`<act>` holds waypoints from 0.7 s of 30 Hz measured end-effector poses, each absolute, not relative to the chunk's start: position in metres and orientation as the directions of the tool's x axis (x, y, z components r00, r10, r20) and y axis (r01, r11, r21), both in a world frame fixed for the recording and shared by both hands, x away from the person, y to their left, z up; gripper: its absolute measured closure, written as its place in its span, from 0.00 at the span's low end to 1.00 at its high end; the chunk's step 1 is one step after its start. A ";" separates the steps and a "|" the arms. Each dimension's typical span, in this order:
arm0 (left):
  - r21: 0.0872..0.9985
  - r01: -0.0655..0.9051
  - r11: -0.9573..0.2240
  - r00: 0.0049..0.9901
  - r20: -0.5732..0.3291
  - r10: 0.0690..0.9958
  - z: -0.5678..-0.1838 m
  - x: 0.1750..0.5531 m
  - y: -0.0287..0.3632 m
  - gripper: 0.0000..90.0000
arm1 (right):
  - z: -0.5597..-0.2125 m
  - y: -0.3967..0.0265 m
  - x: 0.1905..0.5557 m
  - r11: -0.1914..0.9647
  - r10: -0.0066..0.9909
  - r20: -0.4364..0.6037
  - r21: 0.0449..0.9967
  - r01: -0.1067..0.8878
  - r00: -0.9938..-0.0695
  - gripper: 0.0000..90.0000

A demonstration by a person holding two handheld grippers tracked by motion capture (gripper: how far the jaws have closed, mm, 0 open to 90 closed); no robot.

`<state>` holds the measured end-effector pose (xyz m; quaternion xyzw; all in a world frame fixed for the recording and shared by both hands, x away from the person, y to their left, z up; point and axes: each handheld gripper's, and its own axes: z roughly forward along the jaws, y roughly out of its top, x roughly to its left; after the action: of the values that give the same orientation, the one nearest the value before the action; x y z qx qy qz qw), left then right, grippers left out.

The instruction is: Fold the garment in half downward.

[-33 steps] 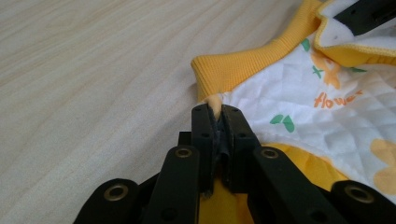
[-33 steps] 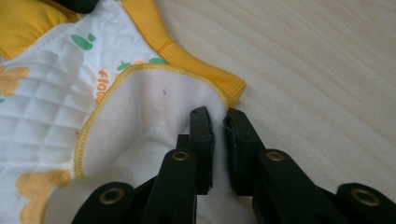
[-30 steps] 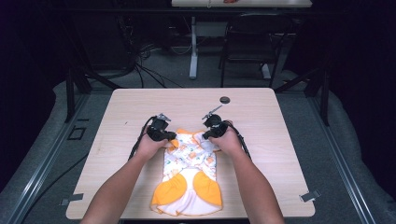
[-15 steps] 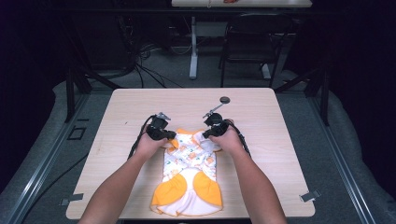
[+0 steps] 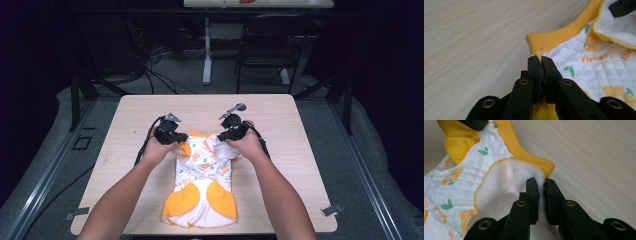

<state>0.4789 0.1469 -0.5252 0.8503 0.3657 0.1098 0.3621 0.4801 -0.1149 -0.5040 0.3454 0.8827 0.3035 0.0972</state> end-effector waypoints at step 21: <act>0.771 0.471 -0.428 0.701 -0.034 0.712 -0.469 0.481 0.158 0.96 | -0.451 -0.109 0.478 0.579 0.667 -0.067 0.674 0.459 -0.742 0.92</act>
<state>0.4812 0.1577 -0.4693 0.8313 0.3559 0.1507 0.3994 0.4783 -0.1086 -0.4507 0.3220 0.8742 0.3268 0.1588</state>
